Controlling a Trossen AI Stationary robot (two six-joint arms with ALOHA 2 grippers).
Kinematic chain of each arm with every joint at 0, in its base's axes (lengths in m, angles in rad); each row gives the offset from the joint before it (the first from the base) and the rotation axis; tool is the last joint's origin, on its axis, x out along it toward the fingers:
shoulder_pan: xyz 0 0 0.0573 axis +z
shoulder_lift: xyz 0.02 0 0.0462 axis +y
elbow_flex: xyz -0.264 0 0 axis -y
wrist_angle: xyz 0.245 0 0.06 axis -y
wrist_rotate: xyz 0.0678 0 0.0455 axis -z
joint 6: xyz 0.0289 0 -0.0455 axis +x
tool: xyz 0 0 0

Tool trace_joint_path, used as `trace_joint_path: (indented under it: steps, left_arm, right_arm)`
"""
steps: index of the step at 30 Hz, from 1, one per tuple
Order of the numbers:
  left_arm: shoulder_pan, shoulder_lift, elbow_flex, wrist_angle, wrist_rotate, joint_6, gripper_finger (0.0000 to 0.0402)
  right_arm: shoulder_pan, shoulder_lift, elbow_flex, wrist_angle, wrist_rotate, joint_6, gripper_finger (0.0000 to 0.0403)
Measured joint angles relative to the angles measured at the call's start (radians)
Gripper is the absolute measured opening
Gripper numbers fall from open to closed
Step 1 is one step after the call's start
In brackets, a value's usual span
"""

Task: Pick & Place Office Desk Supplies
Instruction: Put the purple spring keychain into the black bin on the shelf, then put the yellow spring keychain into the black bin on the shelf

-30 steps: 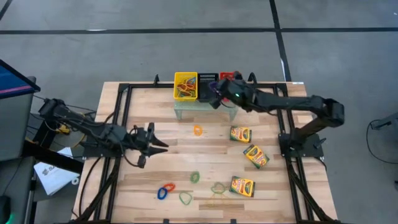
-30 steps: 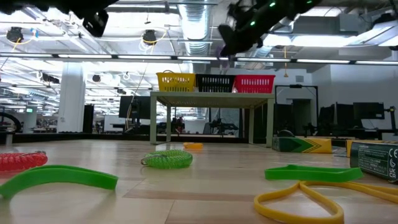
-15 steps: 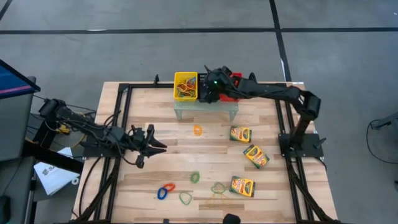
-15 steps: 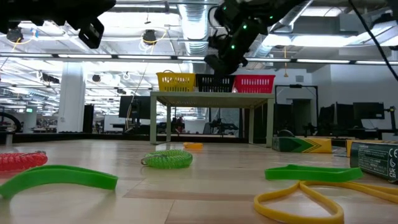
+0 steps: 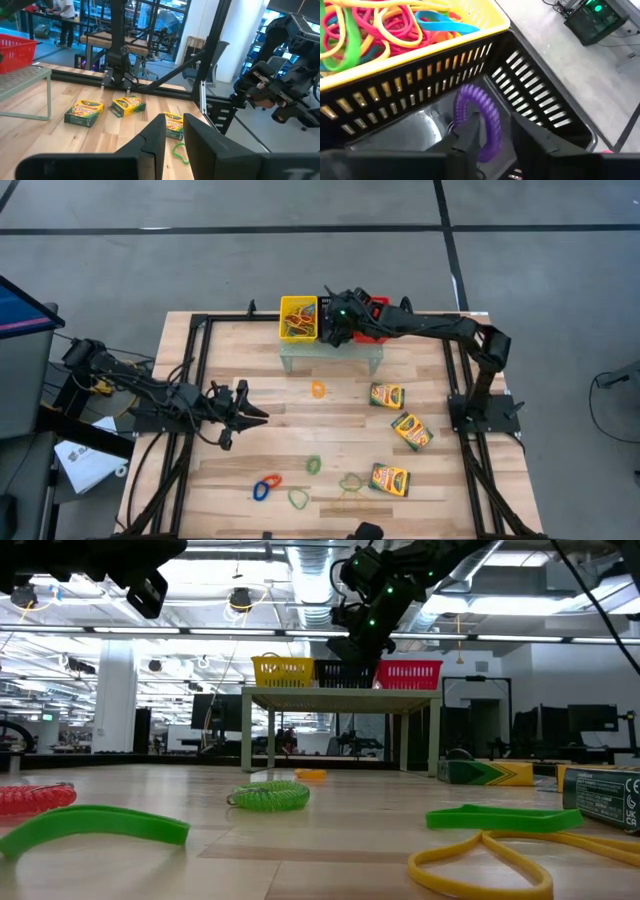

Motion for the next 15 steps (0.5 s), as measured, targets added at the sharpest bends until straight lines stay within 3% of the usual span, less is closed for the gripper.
trace_joint_path:
  steps: [4, 8, 15]
  left_arm:
    - [0.000, 0.000, 0.000, 0.000, 0.000, -0.002, 0.0062]
    - [0.000, 0.000, 0.000, 0.000, 0.000, -0.001, 0.0062]
    - [0.000, 0.000, 0.000, -0.001, 0.000, 0.001, 0.0062]
  right_arm:
    - [0.001, -0.032, 0.000, -0.010, -0.016, -0.001, 0.0163]
    - [-0.002, -0.109, 0.000, -0.019, -0.097, -0.001, 0.0197]
    - [0.000, -0.325, 0.000, -0.142, -0.288, 0.000, 0.0205]
